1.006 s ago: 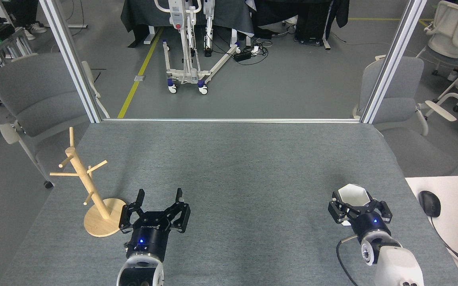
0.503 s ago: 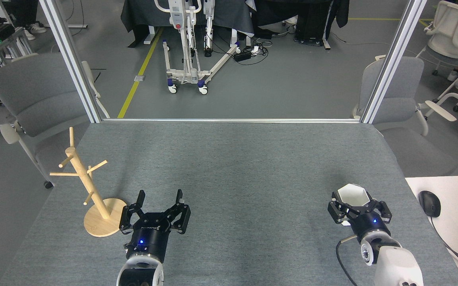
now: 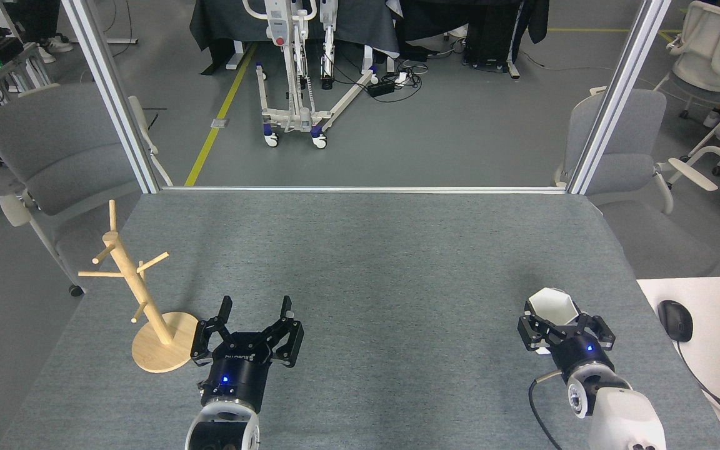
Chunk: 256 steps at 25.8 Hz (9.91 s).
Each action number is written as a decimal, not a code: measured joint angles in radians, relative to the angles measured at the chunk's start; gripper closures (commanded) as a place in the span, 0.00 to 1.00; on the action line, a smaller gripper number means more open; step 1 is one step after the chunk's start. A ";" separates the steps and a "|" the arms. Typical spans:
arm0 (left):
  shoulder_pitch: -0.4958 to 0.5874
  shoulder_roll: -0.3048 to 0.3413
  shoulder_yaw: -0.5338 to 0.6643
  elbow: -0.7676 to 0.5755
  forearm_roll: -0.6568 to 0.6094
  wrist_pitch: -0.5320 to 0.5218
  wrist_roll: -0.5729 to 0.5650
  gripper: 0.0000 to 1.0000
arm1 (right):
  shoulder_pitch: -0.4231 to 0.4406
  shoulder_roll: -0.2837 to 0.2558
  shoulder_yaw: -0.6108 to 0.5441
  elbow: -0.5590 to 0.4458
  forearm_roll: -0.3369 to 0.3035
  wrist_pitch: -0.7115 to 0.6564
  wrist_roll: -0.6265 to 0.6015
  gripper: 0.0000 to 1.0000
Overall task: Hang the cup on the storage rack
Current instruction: 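Lift the white cup slightly with the right gripper, then raise the cup with the right gripper and bring the left gripper toward it, then grasp the white cup with the left gripper next to the right gripper, then open the right gripper and carry the cup toward the stand with the left, then raise the held cup with the left gripper beside the wooden stand, then move the cup onto a peg of the wooden stand with the left gripper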
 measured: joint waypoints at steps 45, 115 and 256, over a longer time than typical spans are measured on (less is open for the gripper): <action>-0.322 -0.013 -0.523 0.271 -0.121 -0.232 -0.064 0.01 | -0.053 0.054 0.406 -0.901 -0.076 0.804 0.897 0.71; -0.547 -0.010 -0.517 0.533 0.099 -0.307 -0.261 1.00 | 0.053 0.267 0.527 -0.880 -0.086 0.841 0.839 0.01; -0.064 0.370 0.308 0.085 -0.293 -0.273 -0.198 0.06 | 0.395 0.029 -0.186 -0.661 -0.158 -0.249 0.113 0.00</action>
